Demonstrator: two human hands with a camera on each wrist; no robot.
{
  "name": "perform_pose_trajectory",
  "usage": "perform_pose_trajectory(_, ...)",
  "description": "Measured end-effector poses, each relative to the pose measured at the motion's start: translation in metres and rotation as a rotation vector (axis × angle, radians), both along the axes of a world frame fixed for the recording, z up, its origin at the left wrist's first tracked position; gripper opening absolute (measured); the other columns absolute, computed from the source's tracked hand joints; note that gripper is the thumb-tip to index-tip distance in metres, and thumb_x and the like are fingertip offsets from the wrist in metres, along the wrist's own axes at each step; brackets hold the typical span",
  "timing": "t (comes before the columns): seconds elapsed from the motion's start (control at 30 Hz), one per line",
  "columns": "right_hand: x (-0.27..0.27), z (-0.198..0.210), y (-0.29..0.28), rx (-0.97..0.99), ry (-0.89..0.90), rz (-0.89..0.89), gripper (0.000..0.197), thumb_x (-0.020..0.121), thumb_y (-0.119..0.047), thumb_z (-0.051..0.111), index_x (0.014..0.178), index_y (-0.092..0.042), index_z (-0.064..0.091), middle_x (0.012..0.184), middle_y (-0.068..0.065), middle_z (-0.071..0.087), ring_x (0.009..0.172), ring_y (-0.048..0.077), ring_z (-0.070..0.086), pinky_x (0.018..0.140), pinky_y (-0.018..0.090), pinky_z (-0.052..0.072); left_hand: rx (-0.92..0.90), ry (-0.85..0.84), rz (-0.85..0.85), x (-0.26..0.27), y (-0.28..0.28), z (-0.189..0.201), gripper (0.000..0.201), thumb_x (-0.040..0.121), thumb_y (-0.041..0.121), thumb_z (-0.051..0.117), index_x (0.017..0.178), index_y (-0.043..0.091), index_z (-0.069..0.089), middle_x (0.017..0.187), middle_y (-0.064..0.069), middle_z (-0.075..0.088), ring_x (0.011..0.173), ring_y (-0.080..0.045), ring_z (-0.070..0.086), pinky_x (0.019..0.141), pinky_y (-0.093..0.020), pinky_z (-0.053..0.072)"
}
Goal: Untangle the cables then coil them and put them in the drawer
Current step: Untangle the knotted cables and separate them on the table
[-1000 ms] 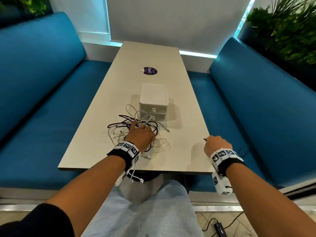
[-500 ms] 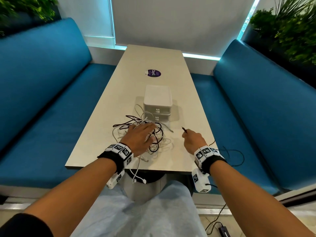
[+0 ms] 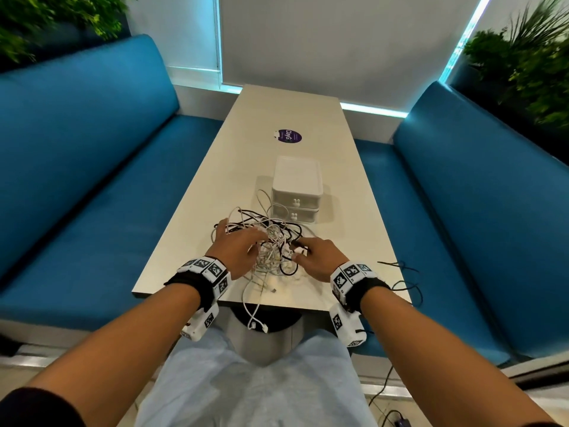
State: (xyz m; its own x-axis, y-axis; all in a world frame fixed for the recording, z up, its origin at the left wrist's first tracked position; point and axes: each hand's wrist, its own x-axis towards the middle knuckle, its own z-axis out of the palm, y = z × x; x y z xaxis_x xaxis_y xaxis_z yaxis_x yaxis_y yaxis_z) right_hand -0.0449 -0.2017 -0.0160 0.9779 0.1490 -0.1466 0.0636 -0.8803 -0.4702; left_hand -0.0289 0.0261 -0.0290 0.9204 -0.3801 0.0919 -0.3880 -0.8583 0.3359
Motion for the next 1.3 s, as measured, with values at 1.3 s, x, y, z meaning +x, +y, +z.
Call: perform_pose_trajectory(1.3,-0.01,0.008,0.013,-0.074,0.003,0.085,0.023,0.093,-0.027,0.046,0.085,-0.013,0.062,0.081,0.008,0.065,0.073,0.026,0.058,0.062,0.03,0.038,0.397,-0.435,-0.294,-0.025,-0.004,0.01,0.025,0.072,0.047,0.059,0.085,0.027,0.066,0.116,-0.001,0.053,0.127,-0.027,0.041,0.117,-0.056,0.01)
